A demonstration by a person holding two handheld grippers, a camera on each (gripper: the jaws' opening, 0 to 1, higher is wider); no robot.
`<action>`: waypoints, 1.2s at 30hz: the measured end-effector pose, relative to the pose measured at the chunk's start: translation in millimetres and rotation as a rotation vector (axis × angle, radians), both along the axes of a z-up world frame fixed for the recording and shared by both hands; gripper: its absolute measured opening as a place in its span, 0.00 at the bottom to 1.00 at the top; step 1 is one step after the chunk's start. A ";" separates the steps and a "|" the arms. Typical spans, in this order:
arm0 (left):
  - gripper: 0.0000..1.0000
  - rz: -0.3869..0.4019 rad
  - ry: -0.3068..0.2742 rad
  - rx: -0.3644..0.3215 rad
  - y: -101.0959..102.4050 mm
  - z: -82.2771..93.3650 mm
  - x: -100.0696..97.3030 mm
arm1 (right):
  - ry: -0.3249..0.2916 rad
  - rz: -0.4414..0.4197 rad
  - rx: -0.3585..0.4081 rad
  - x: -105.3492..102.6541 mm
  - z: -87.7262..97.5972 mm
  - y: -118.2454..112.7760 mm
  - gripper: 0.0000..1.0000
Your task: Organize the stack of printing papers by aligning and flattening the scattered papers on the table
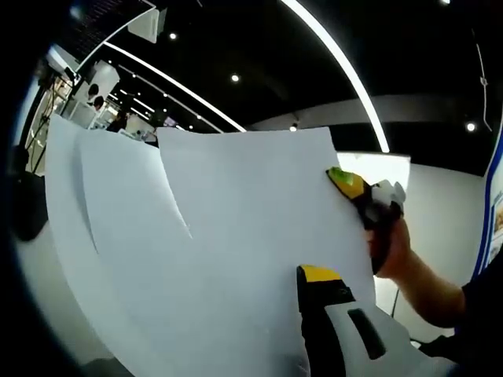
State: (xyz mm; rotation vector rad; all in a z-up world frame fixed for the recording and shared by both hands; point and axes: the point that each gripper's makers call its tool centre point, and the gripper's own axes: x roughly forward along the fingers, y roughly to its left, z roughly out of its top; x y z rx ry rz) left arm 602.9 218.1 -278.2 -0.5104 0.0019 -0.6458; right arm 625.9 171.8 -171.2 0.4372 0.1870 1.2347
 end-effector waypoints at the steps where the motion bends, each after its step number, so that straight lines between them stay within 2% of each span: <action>1: 0.31 -0.001 0.000 0.000 0.0 0.0 -0.1 | 0.004 -0.001 0.002 0.9 -1.1 1.1 0.00; 14: 0.31 -0.002 -0.008 0.002 0.1 1.0 -1.1 | 0.025 0.005 -0.013 -5.3 -12.6 15.4 0.00; 36: 0.31 0.001 -0.011 0.006 0.7 0.2 0.0 | 0.050 0.020 0.004 -8.7 -16.6 31.4 0.00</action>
